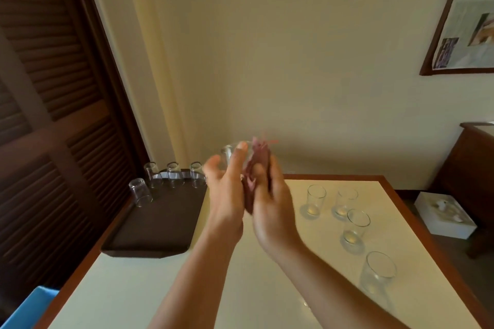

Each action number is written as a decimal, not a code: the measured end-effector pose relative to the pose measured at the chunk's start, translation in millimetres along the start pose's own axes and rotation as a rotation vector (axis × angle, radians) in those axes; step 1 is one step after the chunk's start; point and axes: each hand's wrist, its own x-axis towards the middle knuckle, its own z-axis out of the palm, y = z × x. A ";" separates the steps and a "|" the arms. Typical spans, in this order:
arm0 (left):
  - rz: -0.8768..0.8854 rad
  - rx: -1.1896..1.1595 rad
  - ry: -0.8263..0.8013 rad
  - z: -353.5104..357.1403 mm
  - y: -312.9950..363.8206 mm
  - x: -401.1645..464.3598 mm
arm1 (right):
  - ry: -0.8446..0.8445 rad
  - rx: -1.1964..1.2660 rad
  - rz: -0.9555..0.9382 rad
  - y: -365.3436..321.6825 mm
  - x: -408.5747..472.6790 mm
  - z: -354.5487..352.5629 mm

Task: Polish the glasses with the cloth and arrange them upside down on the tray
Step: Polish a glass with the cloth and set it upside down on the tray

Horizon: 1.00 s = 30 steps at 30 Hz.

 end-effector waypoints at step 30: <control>-0.078 0.360 0.245 -89.7 -89.2 96.5 | 0.183 0.497 1.046 94.7 41.2 77.7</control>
